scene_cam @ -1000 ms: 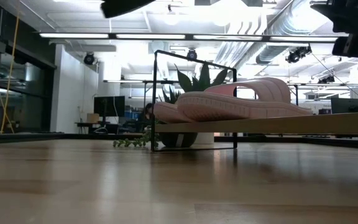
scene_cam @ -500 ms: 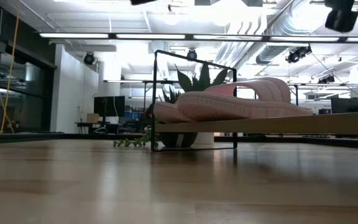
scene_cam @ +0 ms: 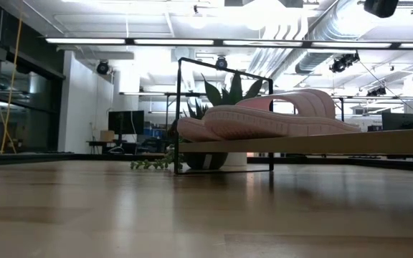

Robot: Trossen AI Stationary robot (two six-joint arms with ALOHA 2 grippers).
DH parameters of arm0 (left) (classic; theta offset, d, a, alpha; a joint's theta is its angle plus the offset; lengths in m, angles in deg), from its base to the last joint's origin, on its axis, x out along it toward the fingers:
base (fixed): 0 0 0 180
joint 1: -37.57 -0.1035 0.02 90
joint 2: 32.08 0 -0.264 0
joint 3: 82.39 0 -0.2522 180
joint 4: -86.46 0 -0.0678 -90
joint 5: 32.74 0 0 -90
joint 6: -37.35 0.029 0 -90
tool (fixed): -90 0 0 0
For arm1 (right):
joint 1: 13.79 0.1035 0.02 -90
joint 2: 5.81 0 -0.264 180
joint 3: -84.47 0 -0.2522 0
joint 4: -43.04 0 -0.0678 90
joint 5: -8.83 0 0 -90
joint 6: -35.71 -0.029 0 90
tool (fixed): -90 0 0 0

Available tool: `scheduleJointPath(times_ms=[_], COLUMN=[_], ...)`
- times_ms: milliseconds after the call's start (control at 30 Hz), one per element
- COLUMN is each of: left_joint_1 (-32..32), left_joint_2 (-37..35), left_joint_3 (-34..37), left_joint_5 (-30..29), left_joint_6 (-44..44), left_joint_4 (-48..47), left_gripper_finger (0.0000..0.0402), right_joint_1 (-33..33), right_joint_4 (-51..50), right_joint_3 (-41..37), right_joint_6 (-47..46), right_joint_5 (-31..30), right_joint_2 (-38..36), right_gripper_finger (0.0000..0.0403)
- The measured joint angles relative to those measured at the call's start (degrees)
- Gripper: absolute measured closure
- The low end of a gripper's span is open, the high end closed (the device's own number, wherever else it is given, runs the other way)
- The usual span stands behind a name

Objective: Pick and place slides into the shelf
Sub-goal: Put the black slipper on the shelf

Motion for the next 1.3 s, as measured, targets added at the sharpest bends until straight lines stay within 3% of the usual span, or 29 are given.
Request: scheduleJointPath(times_ms=[467,967,1133,1300], left_joint_1=[0.0,0.0,0.0,0.0], left_joint_2=[1.0,1.0,0.9,0.4], left_joint_3=[-0.1,-0.1,-0.1,-0.2], left_joint_5=[-0.6,-0.4,1.1,1.6], left_joint_6=[0.1,3.0,5.8,7.1], left_joint_4=[0.2,0.2,0.3,0.9], left_gripper_finger=[0.0397,0.0377,0.0337,0.0284], right_joint_1=[-0.4,-2.4,-2.2,-0.9], right_joint_4=[4.5,4.6,4.0,-0.5], right_joint_3=[0.0,0.0,0.0,0.0], right_joint_6=[-0.3,0.0,1.2,1.1], right_joint_5=[1.4,2.1,1.2,-4.2], right_joint_2=[7.0,7.5,7.0,3.4], right_gripper_finger=[0.0178,0.0341,0.0380,0.0389])
